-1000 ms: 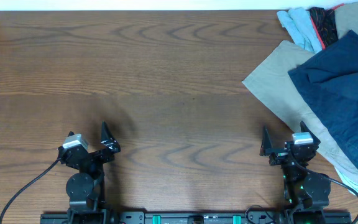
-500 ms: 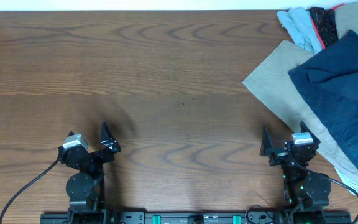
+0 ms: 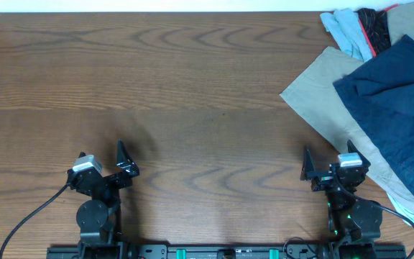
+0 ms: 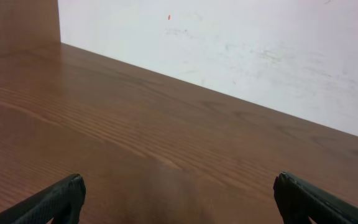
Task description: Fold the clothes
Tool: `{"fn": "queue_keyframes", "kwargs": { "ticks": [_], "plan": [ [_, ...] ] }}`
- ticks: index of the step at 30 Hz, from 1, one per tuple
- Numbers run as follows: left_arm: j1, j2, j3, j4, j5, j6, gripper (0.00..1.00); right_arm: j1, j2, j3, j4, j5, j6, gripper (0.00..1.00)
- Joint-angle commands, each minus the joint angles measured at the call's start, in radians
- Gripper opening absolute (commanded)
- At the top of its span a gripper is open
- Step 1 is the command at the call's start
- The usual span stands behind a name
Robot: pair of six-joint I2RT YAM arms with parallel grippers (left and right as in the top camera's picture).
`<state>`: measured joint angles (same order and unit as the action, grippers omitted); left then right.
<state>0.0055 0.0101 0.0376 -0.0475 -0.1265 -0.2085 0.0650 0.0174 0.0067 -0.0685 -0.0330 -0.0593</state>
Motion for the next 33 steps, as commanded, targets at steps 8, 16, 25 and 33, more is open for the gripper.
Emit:
{"fn": "queue_keyframes", "kwargs": {
  "ticks": [8,16,25,33],
  "plan": [
    [0.005,-0.006,-0.033,-0.015,0.006,0.010,0.98,0.017,-0.006,-0.001,-0.005,0.002,-0.008,0.99],
    [0.005,-0.006,-0.033,-0.014,0.006,0.010,0.98,0.016,-0.006,-0.001,-0.002,0.002,0.032,0.99],
    [0.005,-0.006,-0.027,-0.012,0.014,0.010,0.98,0.016,-0.006,0.018,-0.004,0.011,0.148,0.99],
    [0.005,0.103,0.050,-0.023,0.014,0.010,0.98,0.016,0.061,0.110,-0.046,0.118,0.148,0.99]
  ]
}}
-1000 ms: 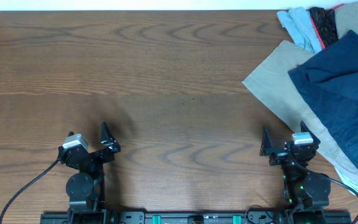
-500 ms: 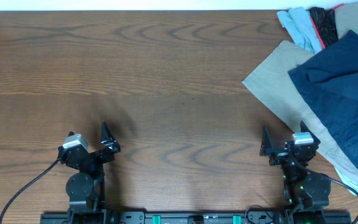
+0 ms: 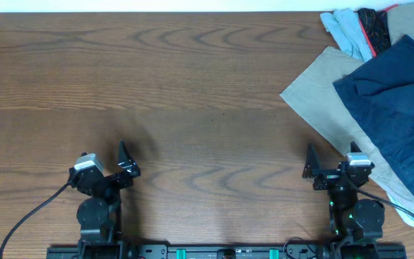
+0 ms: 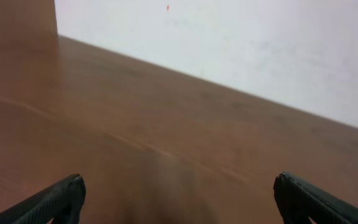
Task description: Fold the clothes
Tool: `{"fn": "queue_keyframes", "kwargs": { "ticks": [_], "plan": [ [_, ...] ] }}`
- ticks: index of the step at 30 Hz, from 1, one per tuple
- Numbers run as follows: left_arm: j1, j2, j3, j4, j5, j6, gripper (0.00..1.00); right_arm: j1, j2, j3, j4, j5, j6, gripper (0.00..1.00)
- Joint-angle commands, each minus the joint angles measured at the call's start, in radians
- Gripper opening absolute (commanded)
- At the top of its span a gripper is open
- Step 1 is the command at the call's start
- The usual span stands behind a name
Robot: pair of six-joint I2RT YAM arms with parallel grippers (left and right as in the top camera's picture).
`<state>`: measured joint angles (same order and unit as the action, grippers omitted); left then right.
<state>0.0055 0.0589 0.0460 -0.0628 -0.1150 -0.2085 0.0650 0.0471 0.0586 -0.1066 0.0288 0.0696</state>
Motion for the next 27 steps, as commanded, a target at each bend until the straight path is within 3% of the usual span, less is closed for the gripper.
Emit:
{"fn": "queue_keyframes", "kwargs": {
  "ticks": [1,12,19,27],
  "plan": [
    [0.005,0.086,0.059,-0.007,0.002,0.010,0.98,0.016,0.050,0.071,-0.010,0.069,0.019,0.99],
    [0.005,0.588,0.353,-0.011,0.002,0.011,0.98,-0.060,0.483,0.323,-0.024,0.180,0.019,0.99],
    [0.005,0.855,0.573,-0.103,0.003,0.037,0.98,-0.153,0.876,0.597,-0.189,0.148,0.016,0.99],
    [0.005,1.021,0.740,-0.221,0.012,0.037,0.98,-0.260,1.346,0.951,-0.394,0.077,-0.183,0.99]
  ]
}}
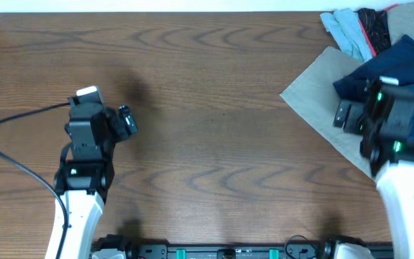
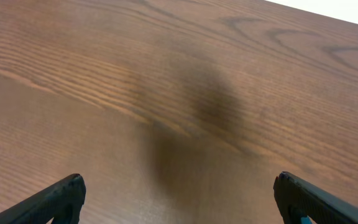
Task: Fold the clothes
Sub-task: 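Reach the right gripper into the clothes pile and grasp the navy shorts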
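Observation:
The clothes lie heaped at the table's right end: a tan cloth (image 1: 311,97) spread underneath, a navy garment on top of it, and a light blue garment (image 1: 345,30) beside a black-and-red piece (image 1: 374,20) at the far corner. My right gripper (image 1: 343,116) hovers over the tan cloth at the navy garment's left edge; its jaws are too small to read. My left gripper (image 1: 126,119) hangs over bare wood at the left. In the left wrist view the left gripper (image 2: 179,198) is open, with nothing between its fingertips (image 2: 67,191).
The brown wooden table (image 1: 207,86) runs to a white wall along its far edge. A black cable (image 1: 13,158) loops from the left arm toward the front left. The arm bases sit at the front edge.
Both arms have left their low pose at the front edge. The left gripper now hangs over the left middle of the table, and the right gripper is at the clothes pile's left side.
At first both arms sat folded low at the front edge, the left gripper open and facing the far wall. A second later they had barely shifted. Now both are out over the table, the right one at the clothes; the pile looks unmoved.

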Tool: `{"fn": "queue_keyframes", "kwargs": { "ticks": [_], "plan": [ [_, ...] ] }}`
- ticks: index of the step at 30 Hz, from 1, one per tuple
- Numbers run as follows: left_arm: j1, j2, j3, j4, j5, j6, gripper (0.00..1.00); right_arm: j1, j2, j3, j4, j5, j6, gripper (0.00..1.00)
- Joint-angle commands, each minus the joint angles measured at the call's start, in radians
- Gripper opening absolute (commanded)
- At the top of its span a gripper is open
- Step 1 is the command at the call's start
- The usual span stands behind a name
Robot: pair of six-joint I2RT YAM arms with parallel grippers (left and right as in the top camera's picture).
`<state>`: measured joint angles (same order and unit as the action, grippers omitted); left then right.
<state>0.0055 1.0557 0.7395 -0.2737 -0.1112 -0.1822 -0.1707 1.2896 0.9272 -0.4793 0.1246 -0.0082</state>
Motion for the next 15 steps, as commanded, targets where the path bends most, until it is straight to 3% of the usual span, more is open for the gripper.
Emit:
{"fn": "queue_keyframes", "kwargs": {
  "ticks": [1,9,15],
  "plan": [
    [0.005,0.031,0.049,-0.008,0.021,0.010,0.98,-0.028,0.153,0.112,-0.019,-0.017,-0.138,0.99],
    [0.005,0.035,0.048,-0.005,0.051,0.010,0.98,-0.034,0.367,0.154,0.121,-0.058,-0.166,0.99],
    [0.005,0.036,0.048,-0.009,0.051,0.008,0.98,-0.034,0.508,0.154,0.212,0.058,-0.180,0.97]
  ]
}}
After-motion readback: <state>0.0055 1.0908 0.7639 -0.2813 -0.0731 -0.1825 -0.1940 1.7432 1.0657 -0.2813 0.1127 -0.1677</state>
